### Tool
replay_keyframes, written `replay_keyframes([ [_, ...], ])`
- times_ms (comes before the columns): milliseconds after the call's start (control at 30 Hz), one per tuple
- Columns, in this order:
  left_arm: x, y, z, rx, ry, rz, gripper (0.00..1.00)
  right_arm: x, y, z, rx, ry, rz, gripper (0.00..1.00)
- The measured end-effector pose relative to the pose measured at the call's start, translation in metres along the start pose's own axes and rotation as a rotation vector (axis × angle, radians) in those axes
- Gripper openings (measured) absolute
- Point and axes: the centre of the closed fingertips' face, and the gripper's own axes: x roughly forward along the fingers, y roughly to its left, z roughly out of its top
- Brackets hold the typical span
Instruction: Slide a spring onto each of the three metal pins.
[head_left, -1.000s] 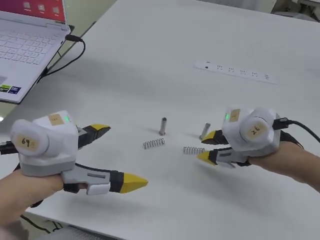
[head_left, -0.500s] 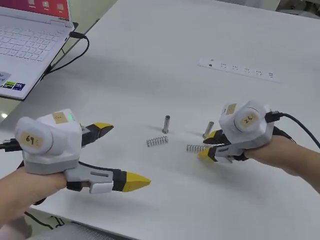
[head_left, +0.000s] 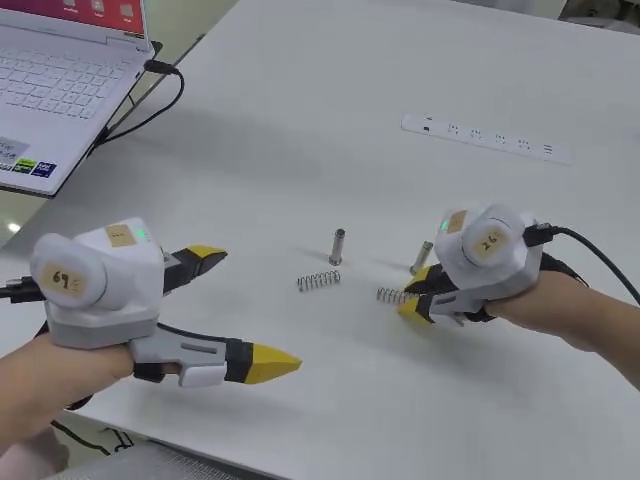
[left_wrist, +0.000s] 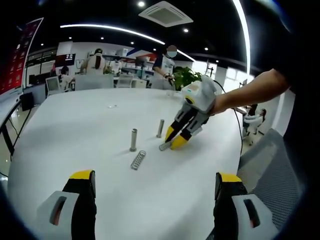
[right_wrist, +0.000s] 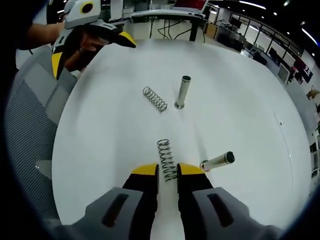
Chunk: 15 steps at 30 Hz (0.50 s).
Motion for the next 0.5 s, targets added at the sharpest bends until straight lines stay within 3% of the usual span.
replay_keyframes([
  [500,0.0001,-0.0003,0.0003,0.007,0.008,-0.005,0.96,-0.0052,0.0036,0.0008,-0.037,-0.009,0.001,0.08],
])
